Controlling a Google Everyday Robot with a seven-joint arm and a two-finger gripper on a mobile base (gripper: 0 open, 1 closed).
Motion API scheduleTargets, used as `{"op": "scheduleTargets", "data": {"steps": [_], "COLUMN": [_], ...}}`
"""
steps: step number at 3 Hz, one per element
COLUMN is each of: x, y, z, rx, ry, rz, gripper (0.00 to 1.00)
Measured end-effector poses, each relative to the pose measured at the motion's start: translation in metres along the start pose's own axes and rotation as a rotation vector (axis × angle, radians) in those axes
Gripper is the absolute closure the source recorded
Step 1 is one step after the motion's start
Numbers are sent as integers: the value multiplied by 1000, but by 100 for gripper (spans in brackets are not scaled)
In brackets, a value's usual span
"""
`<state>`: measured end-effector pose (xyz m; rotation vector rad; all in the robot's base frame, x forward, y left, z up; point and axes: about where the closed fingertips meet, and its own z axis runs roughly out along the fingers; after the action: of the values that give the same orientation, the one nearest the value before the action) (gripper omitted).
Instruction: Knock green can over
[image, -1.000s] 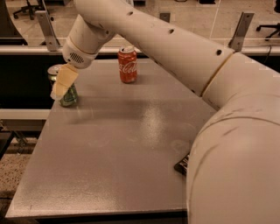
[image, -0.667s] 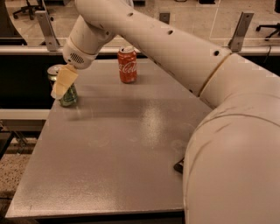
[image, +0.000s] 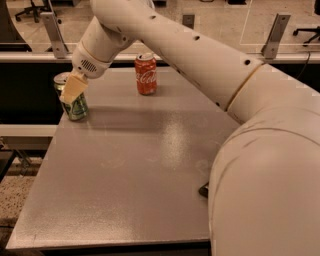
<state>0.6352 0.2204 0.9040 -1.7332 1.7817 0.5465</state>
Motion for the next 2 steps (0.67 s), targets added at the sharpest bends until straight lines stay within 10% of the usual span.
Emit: {"op": "scheduleTargets", "data": {"steps": [2], "x": [7], "y": [11], "z": [-62], "rx": [71], "ry": [-18], "rz": [-75], "gripper": [100]}}
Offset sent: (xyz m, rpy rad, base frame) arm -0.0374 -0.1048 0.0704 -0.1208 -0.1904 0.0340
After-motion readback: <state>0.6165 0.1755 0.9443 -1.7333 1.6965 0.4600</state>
